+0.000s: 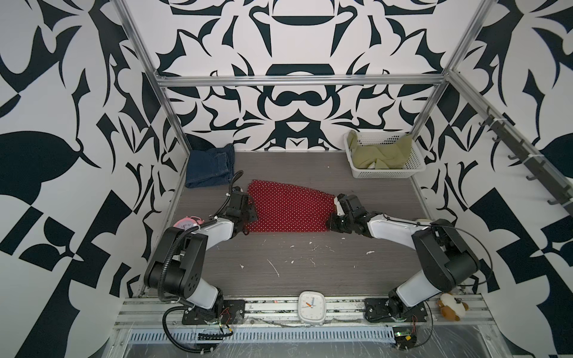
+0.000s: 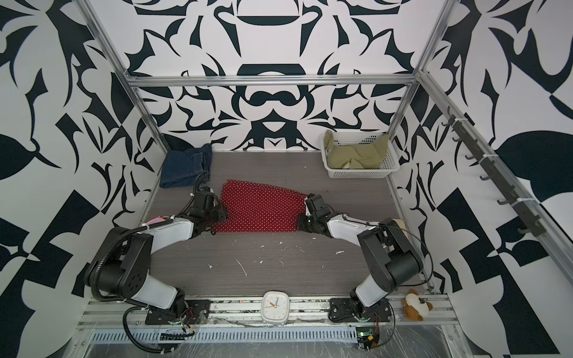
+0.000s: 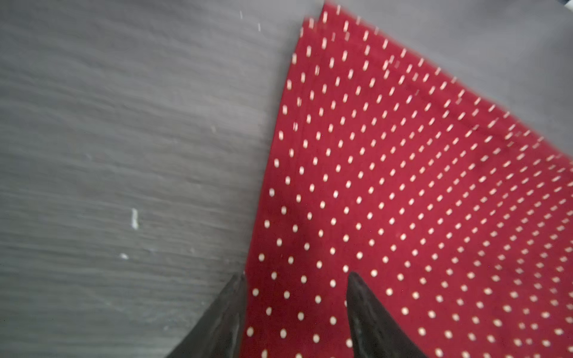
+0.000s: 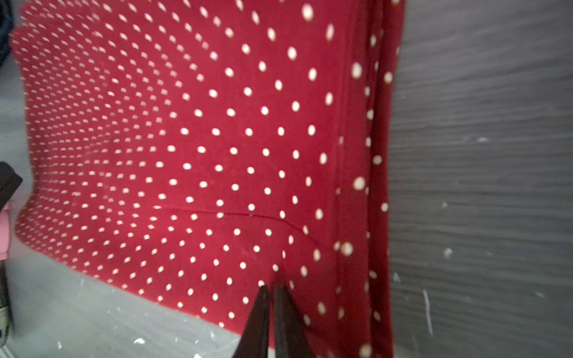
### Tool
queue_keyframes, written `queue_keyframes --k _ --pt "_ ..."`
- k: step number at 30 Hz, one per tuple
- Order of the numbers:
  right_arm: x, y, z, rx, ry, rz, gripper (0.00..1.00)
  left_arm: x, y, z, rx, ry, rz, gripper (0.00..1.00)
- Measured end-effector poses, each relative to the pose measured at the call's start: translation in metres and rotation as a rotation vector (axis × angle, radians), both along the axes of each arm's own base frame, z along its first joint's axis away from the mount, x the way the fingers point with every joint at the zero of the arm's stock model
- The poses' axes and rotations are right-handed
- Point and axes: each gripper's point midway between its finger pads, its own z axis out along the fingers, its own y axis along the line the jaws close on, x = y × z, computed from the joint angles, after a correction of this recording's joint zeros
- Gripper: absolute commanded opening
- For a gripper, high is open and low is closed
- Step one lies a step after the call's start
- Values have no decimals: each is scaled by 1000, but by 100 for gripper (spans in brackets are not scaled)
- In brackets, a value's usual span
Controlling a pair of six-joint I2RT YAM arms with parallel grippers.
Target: Fold and stack the skirts
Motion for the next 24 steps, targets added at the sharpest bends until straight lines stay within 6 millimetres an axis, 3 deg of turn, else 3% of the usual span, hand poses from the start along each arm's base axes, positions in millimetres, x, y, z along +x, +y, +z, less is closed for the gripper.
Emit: queue_keyframes --k 6,10,12,18,24 --pt "9 5 32 22 -67 15 23 48 43 51 -69 -92 34 74" --pt "21 11 45 35 -99 23 24 91 33 67 -70 -122 -57 78" --pt "24 14 48 41 -104 27 25 104 25 62 -79 -107 -100 79" --pt "22 16 47 51 -95 39 25 121 9 14 -119 7 -155 79" --pt "20 15 53 51 -103 45 26 122 3 -19 -158 79 -164 57"
